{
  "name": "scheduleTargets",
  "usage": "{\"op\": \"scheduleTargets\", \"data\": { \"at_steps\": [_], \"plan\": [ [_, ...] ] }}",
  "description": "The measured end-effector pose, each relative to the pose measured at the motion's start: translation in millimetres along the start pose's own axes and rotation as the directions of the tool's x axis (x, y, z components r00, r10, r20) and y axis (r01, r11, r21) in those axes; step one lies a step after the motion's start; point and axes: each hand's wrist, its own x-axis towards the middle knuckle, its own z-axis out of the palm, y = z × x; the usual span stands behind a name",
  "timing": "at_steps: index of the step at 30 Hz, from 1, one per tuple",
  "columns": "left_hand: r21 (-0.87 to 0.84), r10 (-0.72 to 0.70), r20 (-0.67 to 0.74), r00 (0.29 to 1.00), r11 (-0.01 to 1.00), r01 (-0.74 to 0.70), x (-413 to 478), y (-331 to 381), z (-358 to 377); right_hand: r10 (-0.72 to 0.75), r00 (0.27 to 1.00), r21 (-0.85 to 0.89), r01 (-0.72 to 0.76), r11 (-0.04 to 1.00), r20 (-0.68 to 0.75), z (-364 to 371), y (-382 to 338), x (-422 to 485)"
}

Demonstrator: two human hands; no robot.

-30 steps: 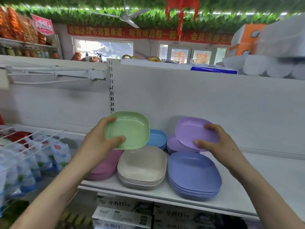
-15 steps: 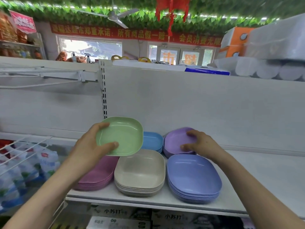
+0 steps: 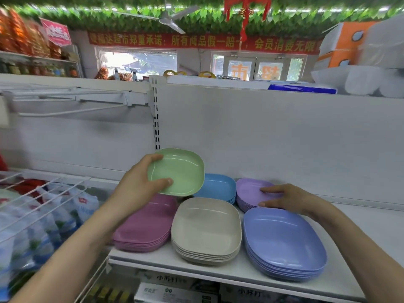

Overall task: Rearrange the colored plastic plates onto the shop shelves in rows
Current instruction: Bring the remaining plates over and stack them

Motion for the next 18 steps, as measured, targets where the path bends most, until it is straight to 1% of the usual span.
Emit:
{"op": "scheduleTargets", "data": {
  "at_steps": [3,5,7,8,9,11,14,18],
  "plan": [
    [0.043,-0.02,0.02,1.0,0.999,0.019,26.4,-14.7,-21.0,0.02,1.0,0.033,-0.021,0.999,0.001,2.1,4.5,1.7],
    [0.073,-0.036,0.047,0.998,0.997,0.033,42.1,-25.6,-29.9,0.046,0.999,0.105,-0.043,0.994,-0.024,6.0,6.7,3.5],
    [0.156,-0.044,0.079,0.996,0.987,0.032,52.4,-33.7,-29.8,0.057,0.995,0.198,-0.041,0.979,-0.078,8.5,4.5,-0.3],
    [0.216,-0.043,0.089,0.995,0.976,0.023,55.5,-37.5,-27.5,0.061,0.99,0.206,-0.033,0.978,-0.13,8.7,5.0,-1.4],
    [0.267,-0.034,0.09,0.995,0.964,0.009,58.3,-41.8,-24.6,0.057,0.979,0.186,-0.02,0.982,-0.194,8.1,6.6,-2.9],
    [0.299,-0.038,0.087,0.995,0.954,0.01,62.7,-49.9,-19.6,0.057,0.957,0.148,-0.015,0.989,-0.284,5.3,4.9,-11.0],
    [0.35,-0.059,0.119,0.991,0.937,0.014,70.2,-60.1,-13.1,0.064,0.925,0.117,-0.022,0.993,-0.373,-1.3,-3.7,-28.1],
    [0.373,-0.077,0.21,0.975,0.928,-0.007,79.8,-67.8,-2.5,0.017,0.89,0.102,0.034,0.994,-0.456,-7.7,-22.1,-47.8]
  ]
}}
